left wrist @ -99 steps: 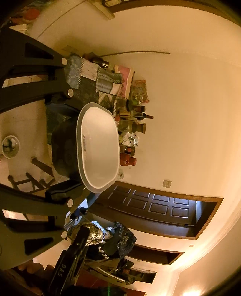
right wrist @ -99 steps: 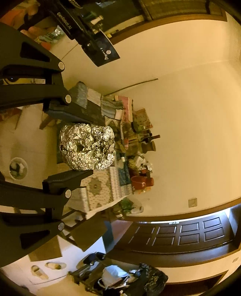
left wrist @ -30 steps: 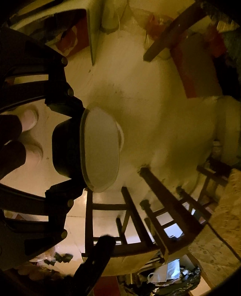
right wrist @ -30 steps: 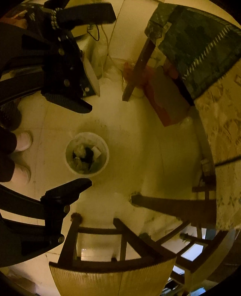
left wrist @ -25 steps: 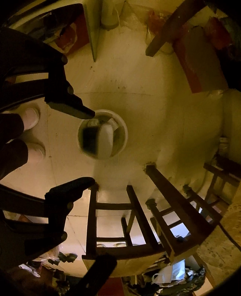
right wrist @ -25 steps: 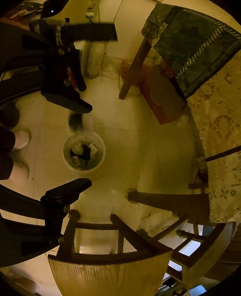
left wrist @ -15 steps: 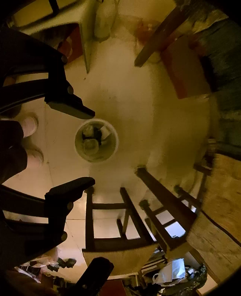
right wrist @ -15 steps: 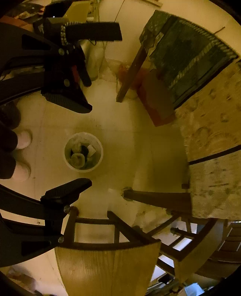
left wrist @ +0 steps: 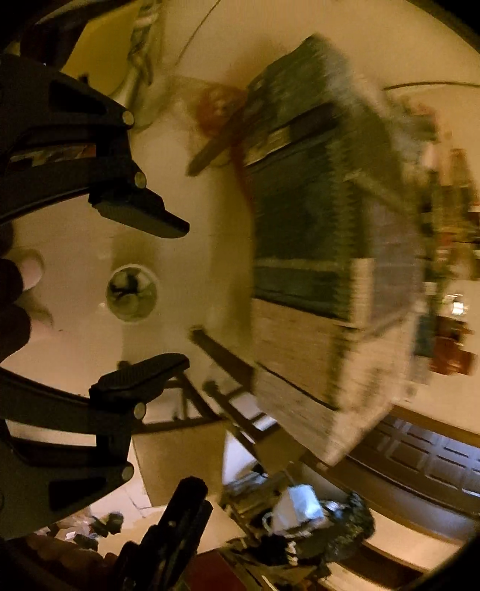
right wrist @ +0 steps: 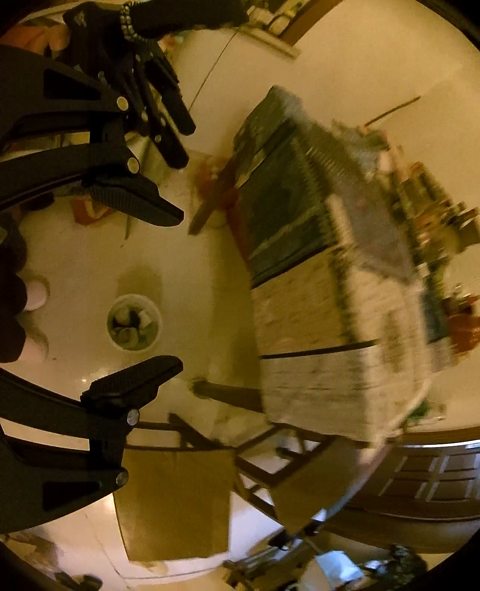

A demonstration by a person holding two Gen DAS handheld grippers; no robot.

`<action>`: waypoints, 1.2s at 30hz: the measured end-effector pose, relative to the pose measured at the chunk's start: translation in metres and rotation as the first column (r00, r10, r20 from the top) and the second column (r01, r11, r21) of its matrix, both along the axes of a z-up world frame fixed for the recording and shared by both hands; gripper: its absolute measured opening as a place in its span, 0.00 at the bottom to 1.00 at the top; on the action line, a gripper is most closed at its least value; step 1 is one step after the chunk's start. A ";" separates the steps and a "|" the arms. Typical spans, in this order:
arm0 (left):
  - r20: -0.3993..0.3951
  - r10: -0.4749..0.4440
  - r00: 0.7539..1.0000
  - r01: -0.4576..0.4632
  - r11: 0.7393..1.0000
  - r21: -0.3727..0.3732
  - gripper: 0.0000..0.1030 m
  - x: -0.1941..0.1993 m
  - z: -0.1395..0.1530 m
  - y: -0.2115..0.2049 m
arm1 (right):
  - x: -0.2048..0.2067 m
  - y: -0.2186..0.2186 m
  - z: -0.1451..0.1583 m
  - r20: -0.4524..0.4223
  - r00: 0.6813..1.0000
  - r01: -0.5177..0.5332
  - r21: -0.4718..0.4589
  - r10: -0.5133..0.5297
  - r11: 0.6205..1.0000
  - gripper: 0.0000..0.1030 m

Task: Collect trash
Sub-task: 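Raise both empty tools and turn back toward the table, then move both open tools over the items on the table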

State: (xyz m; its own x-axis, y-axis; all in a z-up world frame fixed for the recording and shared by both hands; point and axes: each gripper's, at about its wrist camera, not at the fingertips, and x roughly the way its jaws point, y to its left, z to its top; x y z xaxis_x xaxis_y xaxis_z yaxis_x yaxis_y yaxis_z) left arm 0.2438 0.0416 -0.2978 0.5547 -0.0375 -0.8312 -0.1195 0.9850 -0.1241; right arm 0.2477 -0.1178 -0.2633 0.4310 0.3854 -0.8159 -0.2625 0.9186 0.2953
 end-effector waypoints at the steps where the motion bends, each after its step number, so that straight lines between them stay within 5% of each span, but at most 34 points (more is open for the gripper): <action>1: 0.030 -0.002 1.000 0.002 1.000 0.006 0.62 -0.006 0.019 0.002 | -0.004 0.000 0.013 0.020 1.000 0.001 -0.001 -0.001 1.000 0.67; 8: 0.244 -0.012 0.970 0.003 0.999 0.038 0.62 -0.049 0.138 0.010 | -0.040 0.007 0.115 0.201 0.980 0.015 -0.015 -0.012 1.000 0.67; 18: 0.494 -0.032 0.869 0.009 0.999 0.049 0.62 -0.119 0.264 0.031 | -0.096 0.024 0.229 0.451 0.891 0.039 0.036 -0.051 0.999 0.67; 24: 0.570 -0.066 0.819 0.017 0.996 0.091 0.72 -0.151 0.304 0.039 | -0.117 0.033 0.251 0.540 0.839 0.049 0.053 -0.070 0.997 0.67; 26: 0.587 -0.067 0.807 0.010 0.995 0.100 0.86 -0.159 0.310 0.041 | -0.122 0.033 0.254 0.552 0.830 0.050 0.062 -0.076 0.997 0.75; 28: 0.609 -0.054 0.791 -0.006 0.995 0.096 0.89 -0.164 0.313 0.044 | -0.123 0.033 0.256 0.570 0.817 0.060 0.065 -0.086 0.996 0.82; 36: 0.596 -0.039 0.802 -0.035 0.993 0.111 0.90 -0.140 0.308 0.049 | -0.106 0.033 0.264 0.640 0.760 0.124 0.028 -0.113 0.992 0.94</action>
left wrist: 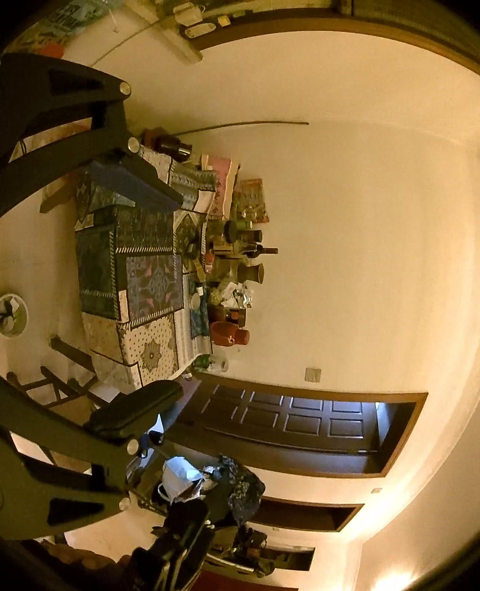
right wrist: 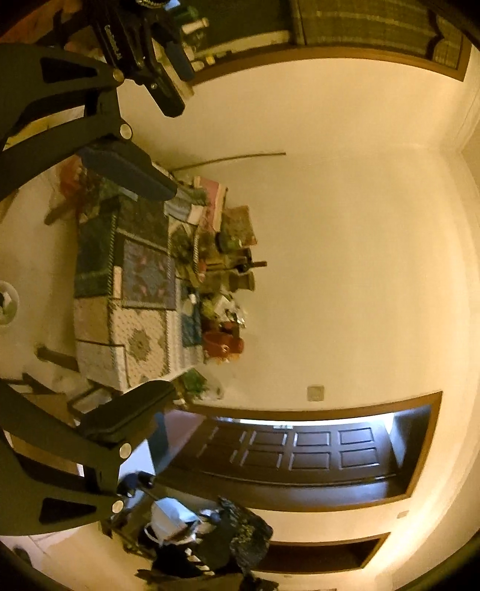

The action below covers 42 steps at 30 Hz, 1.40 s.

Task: Collect trash
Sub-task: 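Move both open tools over the items on the table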

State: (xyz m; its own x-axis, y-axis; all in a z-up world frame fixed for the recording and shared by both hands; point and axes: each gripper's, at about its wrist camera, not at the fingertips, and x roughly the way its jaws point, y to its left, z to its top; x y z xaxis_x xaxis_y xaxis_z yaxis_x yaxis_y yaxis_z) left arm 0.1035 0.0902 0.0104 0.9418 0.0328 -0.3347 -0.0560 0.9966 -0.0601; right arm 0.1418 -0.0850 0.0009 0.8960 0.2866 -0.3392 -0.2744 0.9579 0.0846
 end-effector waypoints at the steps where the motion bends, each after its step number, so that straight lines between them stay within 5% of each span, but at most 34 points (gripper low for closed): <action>1: -0.004 0.003 1.000 -0.003 1.000 -0.007 0.90 0.006 -0.001 0.001 | 0.004 0.000 0.000 -0.001 1.000 -0.003 0.000 0.003 1.000 0.94; 15: -0.031 0.068 0.997 -0.066 0.997 0.050 0.90 0.155 -0.003 -0.037 | 0.133 -0.042 -0.003 -0.034 0.998 -0.048 0.021 0.049 0.999 0.94; 27: -0.069 0.150 0.986 -0.152 0.988 -0.016 0.90 0.269 -0.006 -0.048 | 0.232 -0.058 -0.009 -0.083 0.990 -0.113 -0.007 0.112 0.994 0.94; 42: -0.170 0.166 0.971 -0.173 0.984 -0.030 0.90 0.390 -0.045 0.038 | 0.341 0.015 -0.044 -0.224 0.970 -0.106 -0.027 0.098 0.994 0.94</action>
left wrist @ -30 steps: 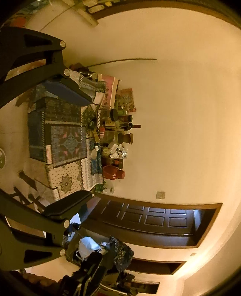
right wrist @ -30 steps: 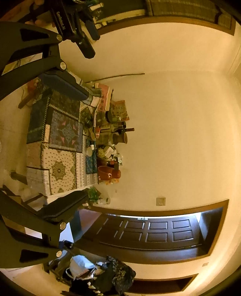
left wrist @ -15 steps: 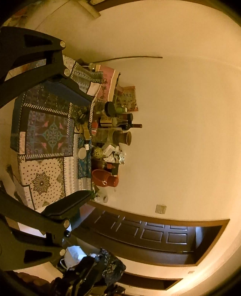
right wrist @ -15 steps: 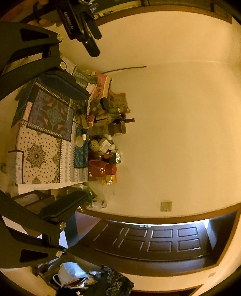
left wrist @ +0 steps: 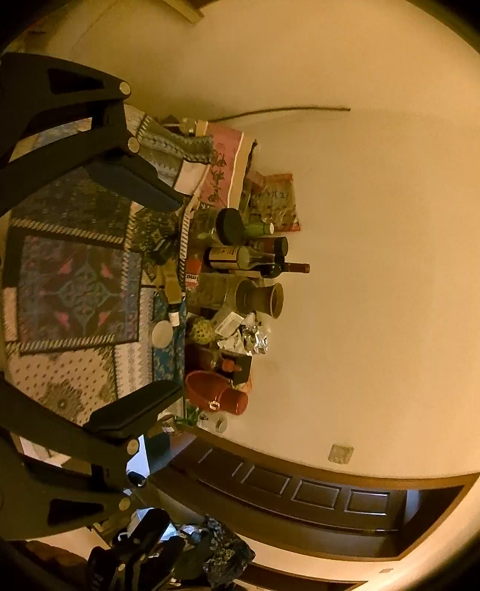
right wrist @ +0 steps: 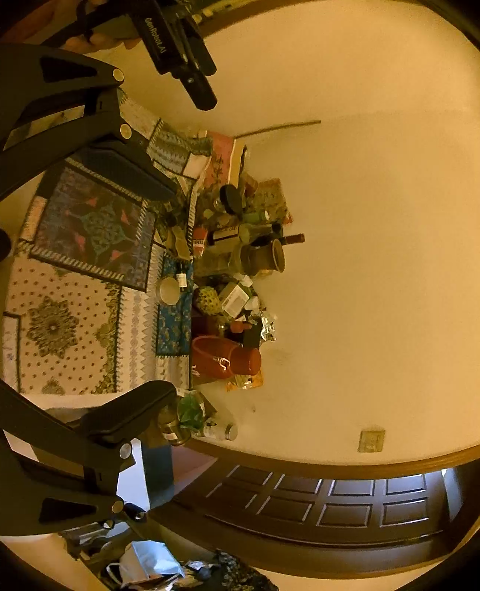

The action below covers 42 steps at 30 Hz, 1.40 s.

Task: Collect trash
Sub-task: 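Move both open tools over the items on the table, then grasp the dark green bottle with the left tool while the right tool grasps the round silver lid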

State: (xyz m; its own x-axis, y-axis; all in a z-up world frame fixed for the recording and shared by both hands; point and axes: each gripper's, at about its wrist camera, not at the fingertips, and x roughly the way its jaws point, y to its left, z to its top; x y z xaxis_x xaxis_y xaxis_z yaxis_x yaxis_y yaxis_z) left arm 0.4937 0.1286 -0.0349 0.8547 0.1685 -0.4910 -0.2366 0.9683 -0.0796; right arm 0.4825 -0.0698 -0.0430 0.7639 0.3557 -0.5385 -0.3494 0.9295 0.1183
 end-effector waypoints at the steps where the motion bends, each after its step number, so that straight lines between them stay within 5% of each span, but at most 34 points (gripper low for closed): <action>1: -0.005 -0.009 1.000 0.009 1.000 -0.005 0.90 0.013 -0.004 0.011 | 0.009 0.006 -0.003 -0.011 1.000 0.010 -0.002 -0.010 1.000 0.94; 10: -0.216 0.011 0.976 -0.053 0.981 -0.189 0.89 0.138 -0.077 0.125 | 0.102 0.067 -0.064 -0.185 0.978 0.093 -0.044 -0.099 0.995 0.94; 17: -0.429 -0.054 0.901 -0.097 0.942 -0.322 0.68 0.219 -0.179 0.174 | 0.159 0.089 -0.140 -0.349 0.929 0.113 -0.055 -0.125 0.992 0.94; 21: -0.494 -0.089 0.865 -0.108 0.928 -0.356 0.65 0.249 -0.223 0.177 | 0.192 0.095 -0.181 -0.433 0.893 0.121 -0.035 -0.124 0.992 0.94; 28: -0.564 -0.012 0.826 -0.221 0.913 -0.342 0.65 0.279 -0.270 0.186 | 0.248 0.119 -0.243 -0.521 0.840 0.112 -0.105 -0.151 0.988 0.94; 35: -0.583 0.039 0.811 -0.283 0.899 -0.334 0.65 0.286 -0.290 0.183 | 0.275 0.141 -0.274 -0.514 0.839 0.071 -0.220 -0.178 0.973 0.92; 38: -0.590 0.038 0.806 -0.283 0.901 -0.329 0.58 0.287 -0.294 0.178 | 0.281 0.148 -0.281 -0.502 0.843 0.059 -0.269 -0.192 0.961 0.84; 42: -0.592 0.032 0.805 -0.232 0.936 -0.266 0.50 0.291 -0.296 0.163 | 0.280 0.152 -0.280 -0.477 0.861 0.049 -0.269 -0.177 0.962 0.70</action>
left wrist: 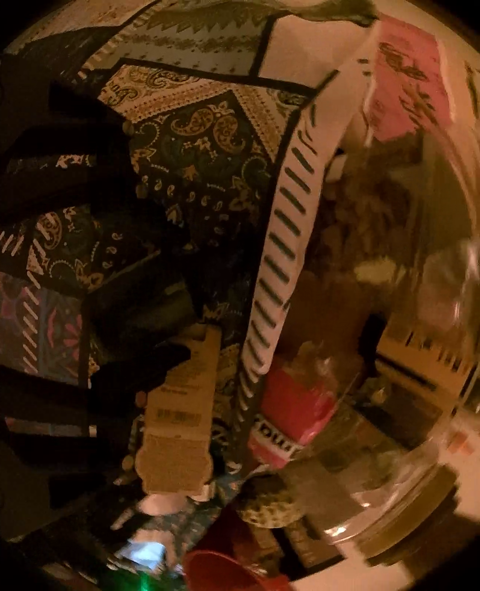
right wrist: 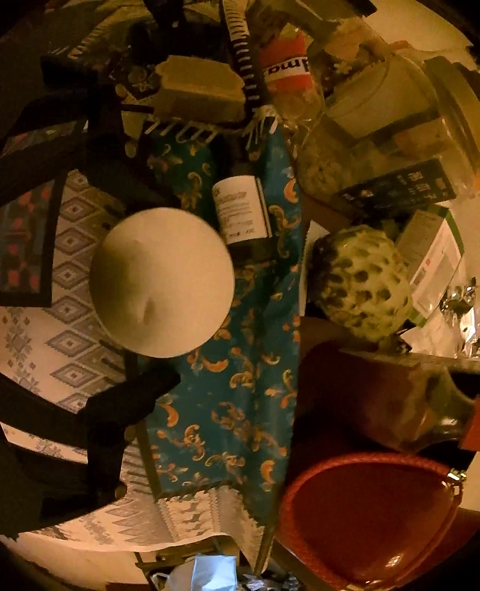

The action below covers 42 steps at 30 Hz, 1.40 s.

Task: Collect trash
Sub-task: 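Grasp the dark green bottle with the left tool while the right tool grasps the round silver lid, then lift the green bottle and silver lid and carry them toward the basin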

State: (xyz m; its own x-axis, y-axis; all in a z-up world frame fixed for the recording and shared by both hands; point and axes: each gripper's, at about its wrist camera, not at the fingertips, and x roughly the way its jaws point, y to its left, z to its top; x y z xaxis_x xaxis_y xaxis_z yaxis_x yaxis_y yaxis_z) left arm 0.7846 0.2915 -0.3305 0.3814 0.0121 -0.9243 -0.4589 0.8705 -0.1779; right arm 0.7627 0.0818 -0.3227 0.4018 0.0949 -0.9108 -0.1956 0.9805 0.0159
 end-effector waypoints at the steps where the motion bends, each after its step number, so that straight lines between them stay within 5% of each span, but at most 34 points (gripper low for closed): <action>1: 0.001 -0.012 1.000 0.012 1.000 0.018 0.50 0.000 0.000 -0.004 | 0.000 0.001 0.000 0.001 1.000 -0.005 0.000 0.005 1.000 0.68; 11: 0.032 -0.152 0.988 0.151 0.988 0.020 0.41 -0.008 -0.001 -0.012 | -0.026 -0.028 0.027 -0.006 0.999 0.032 0.080 -0.032 0.996 0.68; 19: 0.125 -0.177 0.976 0.174 0.984 0.032 0.40 -0.048 0.049 -0.032 | -0.080 -0.067 0.087 0.074 0.996 0.028 0.161 -0.040 0.987 0.67; 26: 0.287 -0.258 0.923 0.237 0.966 0.106 0.40 -0.095 0.125 -0.076 | -0.129 -0.100 0.151 0.210 0.977 -0.001 0.225 -0.048 0.974 0.67; 42: 0.583 -0.216 0.784 0.091 0.967 0.236 0.40 -0.284 0.264 -0.192 | -0.263 -0.186 0.247 0.449 0.894 -0.146 0.304 -0.006 0.941 0.68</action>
State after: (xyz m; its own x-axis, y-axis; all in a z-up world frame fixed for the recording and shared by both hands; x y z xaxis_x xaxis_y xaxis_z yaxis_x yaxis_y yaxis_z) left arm 0.5002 0.0998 -0.0667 0.8680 0.0512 -0.4939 -0.1707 0.9648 -0.2001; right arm 0.4999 -0.1046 -0.0761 0.7316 0.3945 -0.5561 -0.3252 0.9187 0.2240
